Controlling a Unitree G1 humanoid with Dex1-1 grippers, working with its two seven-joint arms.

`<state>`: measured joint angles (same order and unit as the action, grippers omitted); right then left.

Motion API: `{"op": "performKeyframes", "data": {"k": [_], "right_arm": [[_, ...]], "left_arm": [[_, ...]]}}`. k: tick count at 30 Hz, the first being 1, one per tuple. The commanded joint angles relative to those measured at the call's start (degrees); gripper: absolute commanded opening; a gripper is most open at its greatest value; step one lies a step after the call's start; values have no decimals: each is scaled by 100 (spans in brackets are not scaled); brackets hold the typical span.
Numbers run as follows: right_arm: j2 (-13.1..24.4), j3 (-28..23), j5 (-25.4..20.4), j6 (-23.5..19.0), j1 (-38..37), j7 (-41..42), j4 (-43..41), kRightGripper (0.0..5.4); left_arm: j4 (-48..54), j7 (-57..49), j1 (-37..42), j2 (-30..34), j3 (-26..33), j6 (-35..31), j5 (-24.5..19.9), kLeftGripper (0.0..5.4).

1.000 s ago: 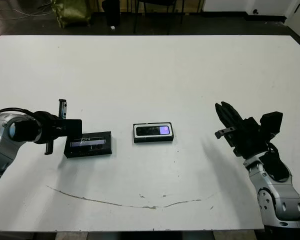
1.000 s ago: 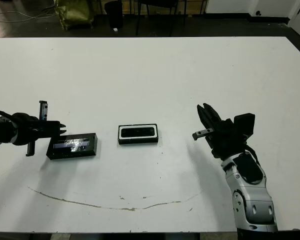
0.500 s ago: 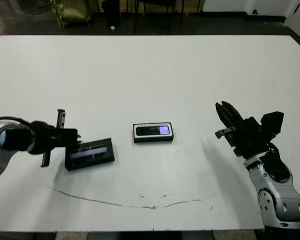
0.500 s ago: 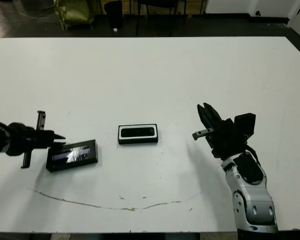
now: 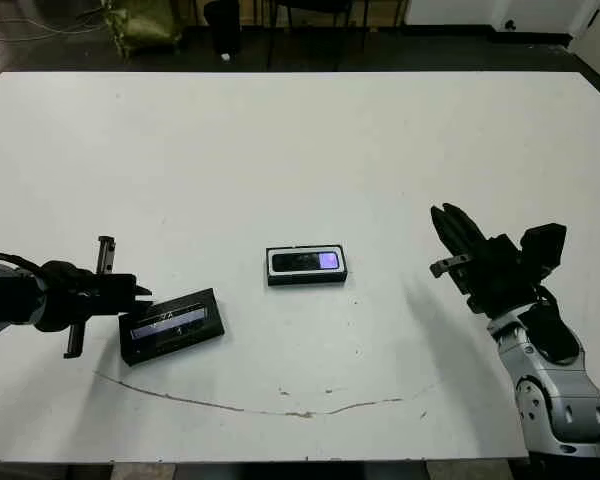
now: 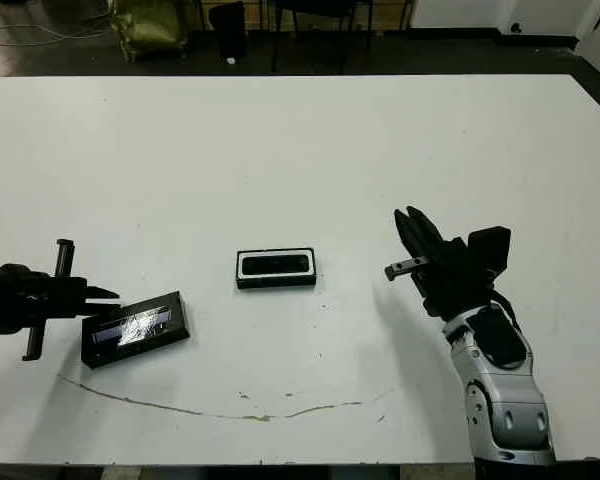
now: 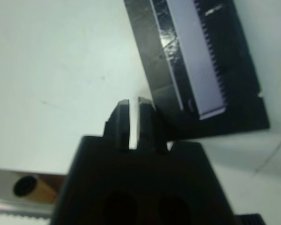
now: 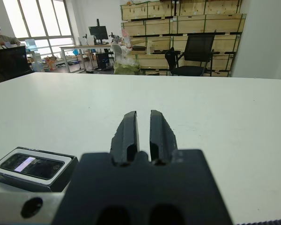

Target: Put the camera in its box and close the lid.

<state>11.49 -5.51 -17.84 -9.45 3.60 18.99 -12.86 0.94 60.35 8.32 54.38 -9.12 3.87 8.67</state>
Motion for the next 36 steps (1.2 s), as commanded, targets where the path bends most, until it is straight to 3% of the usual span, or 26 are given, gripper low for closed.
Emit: {"op": "performKeyframes", "data": {"k": [1,7,10,14,17,20,25,28,36], "right_arm": [[53,-3,71,-19,-54,-10,56,0],[32,-9,42,-77,-57,-17,25,0],[46,-20,35,-19,-56,29,67,0],[64,-46,14,-79,-44,31,75,0],[69,-49,3,-127,-35,18,47,0],[77,-42,30,-51,-27,49,103,0],[107,-68,-16,-113,-4,74,118,0],[135,-73,-20,-129,34,83,140,0],[147,-34,2,-142,77,59,130,0]], "left_arm": [[-145,71,-123,98,7,-126,-15,2],[-311,-275,-236,-14,232,13,-82,2],[-507,-1417,-478,-339,791,310,-15,2],[-311,-2594,-735,-733,1531,29,-58,2],[-68,-2799,-760,-790,1849,-372,-197,2],[202,-2720,-802,-838,2225,-507,-649,10],[828,-2134,-915,-835,2970,-1277,-2196,109],[1493,-1704,-1175,-618,3305,-1778,-2842,184],[1834,-2,-1341,-93,3200,-1521,-3543,375]]}}
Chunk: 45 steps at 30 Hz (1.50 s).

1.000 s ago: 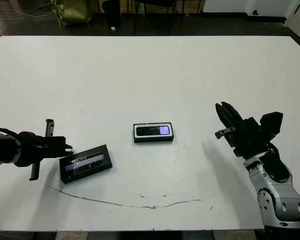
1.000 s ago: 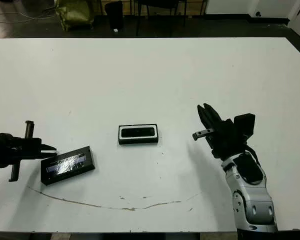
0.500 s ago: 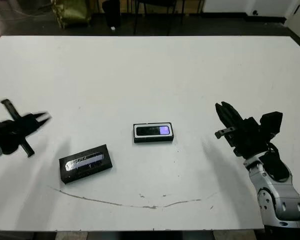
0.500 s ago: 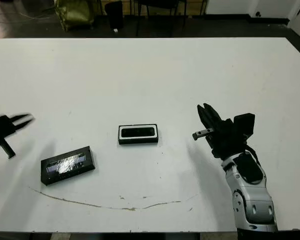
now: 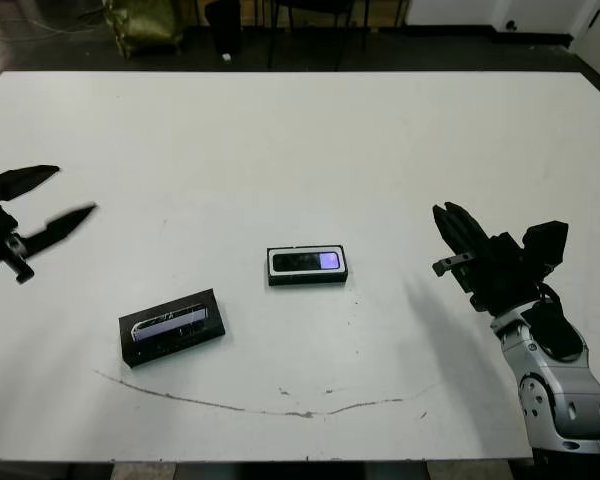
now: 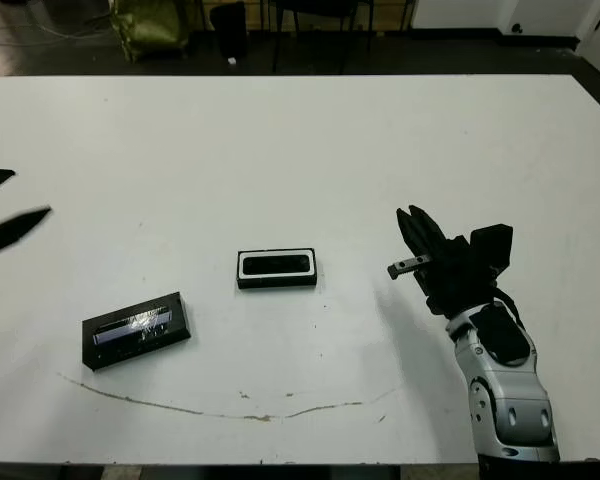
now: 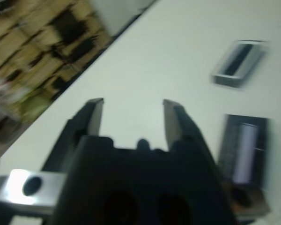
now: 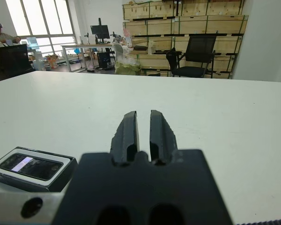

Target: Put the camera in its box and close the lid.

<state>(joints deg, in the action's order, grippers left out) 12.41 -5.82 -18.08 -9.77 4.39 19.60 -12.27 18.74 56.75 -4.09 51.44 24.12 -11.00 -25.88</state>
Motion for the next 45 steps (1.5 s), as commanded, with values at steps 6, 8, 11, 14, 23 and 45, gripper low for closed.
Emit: {"op": "performKeyframes", "data": {"k": [6,8,11,14,23,45], "right_arm": [[89,-34,-2,-169,-31,10,2,0],[116,-47,2,-108,-28,56,49,0],[132,-50,27,-94,-32,54,52,0],[139,-48,63,-101,-30,34,39,0],[125,-71,-15,-13,7,148,140,0],[133,-148,-67,-151,-7,151,136,0]], "left_arm": [[768,564,-251,877,-295,-1240,-243,523],[1035,502,-270,1071,-363,-1759,-308,538],[1153,637,-85,1465,-655,-2528,-527,538],[1372,689,54,1856,-926,-2908,-466,538],[1525,684,250,2104,-1719,-3165,-264,538],[369,616,215,904,-2269,-2017,115,538]]}}
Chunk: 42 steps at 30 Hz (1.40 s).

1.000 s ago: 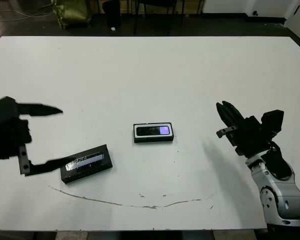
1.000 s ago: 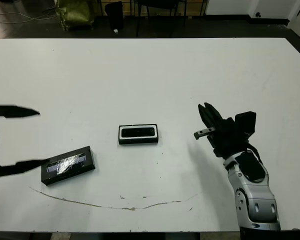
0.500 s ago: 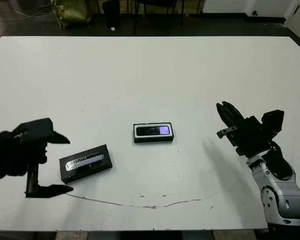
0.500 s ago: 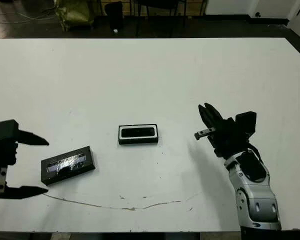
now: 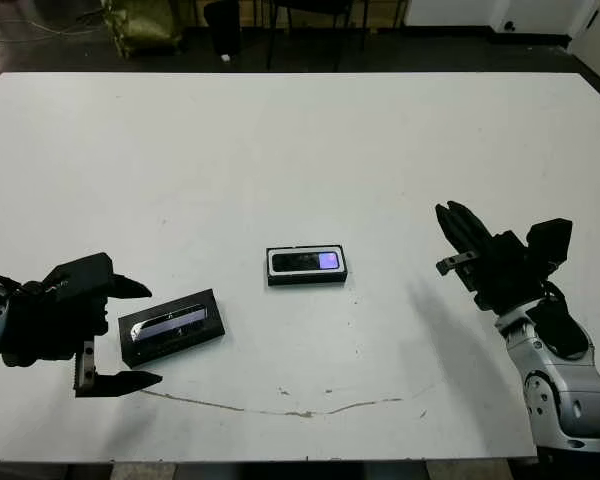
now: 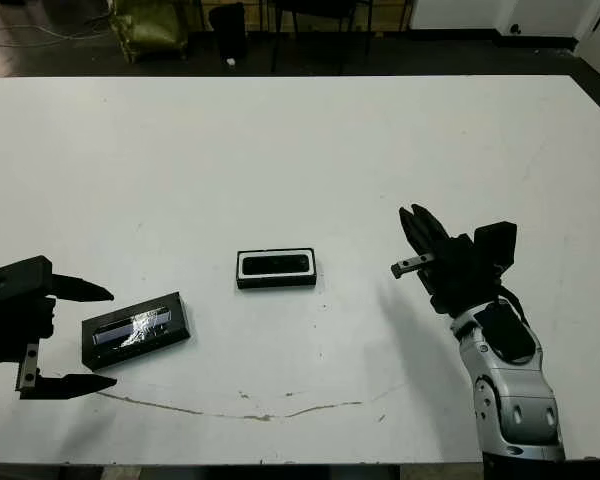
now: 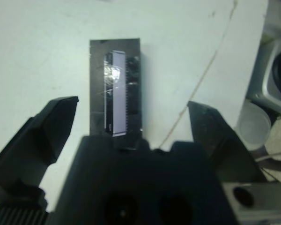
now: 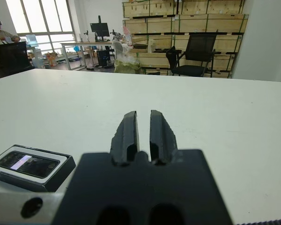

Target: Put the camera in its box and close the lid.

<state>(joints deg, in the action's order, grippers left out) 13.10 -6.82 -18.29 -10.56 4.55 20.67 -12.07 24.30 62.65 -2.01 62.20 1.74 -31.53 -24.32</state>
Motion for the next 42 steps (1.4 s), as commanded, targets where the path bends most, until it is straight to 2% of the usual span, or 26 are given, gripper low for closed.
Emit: {"op": "performKeyframes", "data": {"k": [1,4,7,9,15,18,19,22,30,35,36,39,42], "right_arm": [[64,-57,-61,-52,-20,67,136,0],[64,-91,-145,-69,-14,123,164,0],[84,-103,-169,-84,-34,140,146,0],[89,-110,-168,-78,-42,147,164,0],[93,-123,-154,-61,-54,154,205,0],[90,-145,-204,-66,-45,190,234,0],[94,-150,-208,-42,-41,211,255,0],[110,-154,-166,-20,-53,208,248,0],[97,-182,-187,-21,-58,211,248,0],[95,-194,-203,-34,-57,217,229,0],[97,-199,-216,-35,-53,230,238,0],[88,-206,-231,-12,-43,243,259,0],[87,-222,-269,27,-22,316,315,0]], "left_arm": [[-206,-3,-13,-197,-46,177,64,538],[-511,169,-14,-431,-56,636,68,538],[-516,44,-5,-505,-47,269,-47,538],[-598,81,-33,-585,-54,568,72,538],[-753,132,22,-684,-121,665,126,538],[-407,-64,99,-487,-159,-109,51,538],[-308,-127,76,-476,-140,-171,83,538],[-138,-280,-16,-516,-96,-98,230,538],[-279,-288,-49,-608,-127,-8,261,538],[-449,-323,-70,-663,-230,202,449,470],[-504,-314,-70,-684,-252,259,466,474],[-783,-200,-22,-744,-362,518,529,441],[-902,-175,11,-740,-451,633,637,373]]}}
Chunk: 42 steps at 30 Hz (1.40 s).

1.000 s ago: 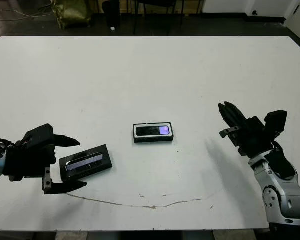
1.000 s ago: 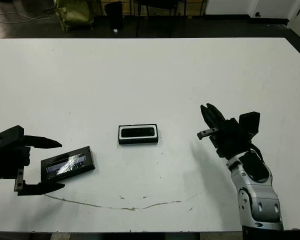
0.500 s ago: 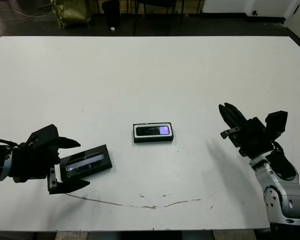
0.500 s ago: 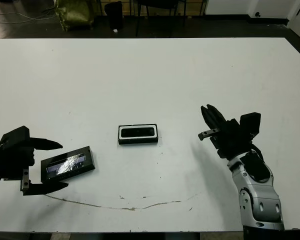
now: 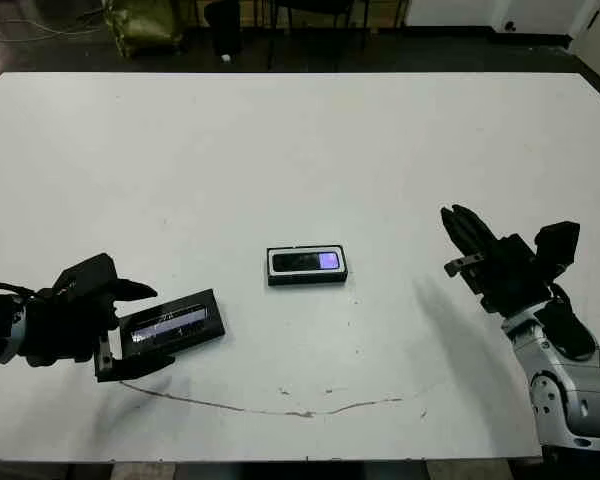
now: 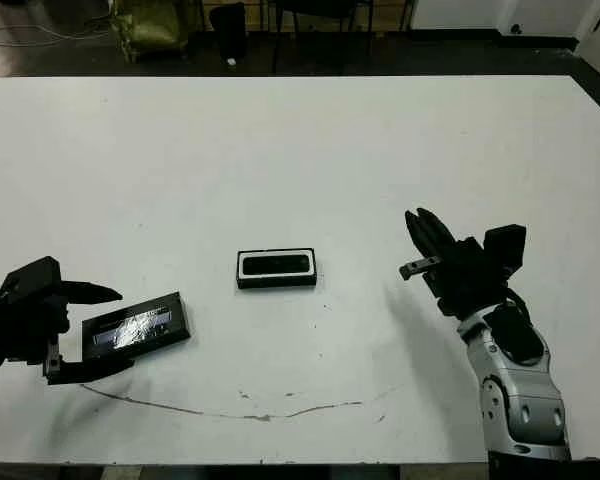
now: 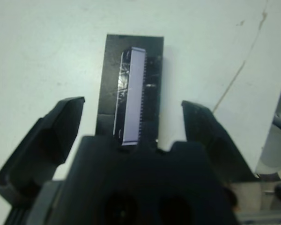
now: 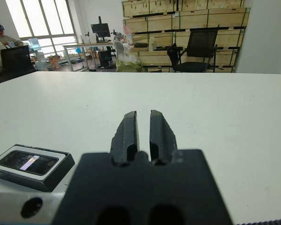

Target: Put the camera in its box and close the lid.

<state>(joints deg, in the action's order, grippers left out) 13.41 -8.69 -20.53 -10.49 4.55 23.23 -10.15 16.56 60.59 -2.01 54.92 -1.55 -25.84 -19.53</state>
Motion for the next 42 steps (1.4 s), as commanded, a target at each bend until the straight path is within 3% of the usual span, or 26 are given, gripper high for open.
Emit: {"op": "performKeyframes", "data": {"k": [1,6,9,14,20,23,26,29,34,42], "right_arm": [[60,-37,-29,6,-25,46,112,0],[62,-49,-23,27,-24,83,131,0],[66,-36,1,71,-15,108,148,0],[62,-42,-30,79,3,145,208,0],[53,-42,-53,79,31,160,240,0],[60,-27,-21,63,26,132,215,0],[56,-13,4,16,17,82,182,0],[60,19,83,-12,4,6,137,0],[0,38,35,46,4,7,181,0],[-49,166,157,-47,-16,-177,26,0]], "left_arm": [[-162,40,11,-22,-142,146,199,351],[-532,214,14,-117,-205,440,210,234],[-864,437,73,-192,-221,404,40,201],[-301,129,29,307,-450,-165,583,195],[349,-117,39,568,-572,-908,769,195],[350,-217,-4,450,-483,-1054,651,195],[333,-445,-66,276,-321,-885,639,195],[119,-498,-159,-86,112,-296,385,194],[-70,-460,80,-532,596,14,-166,194],[-150,-612,1130,-1018,491,320,-352,194]]}}
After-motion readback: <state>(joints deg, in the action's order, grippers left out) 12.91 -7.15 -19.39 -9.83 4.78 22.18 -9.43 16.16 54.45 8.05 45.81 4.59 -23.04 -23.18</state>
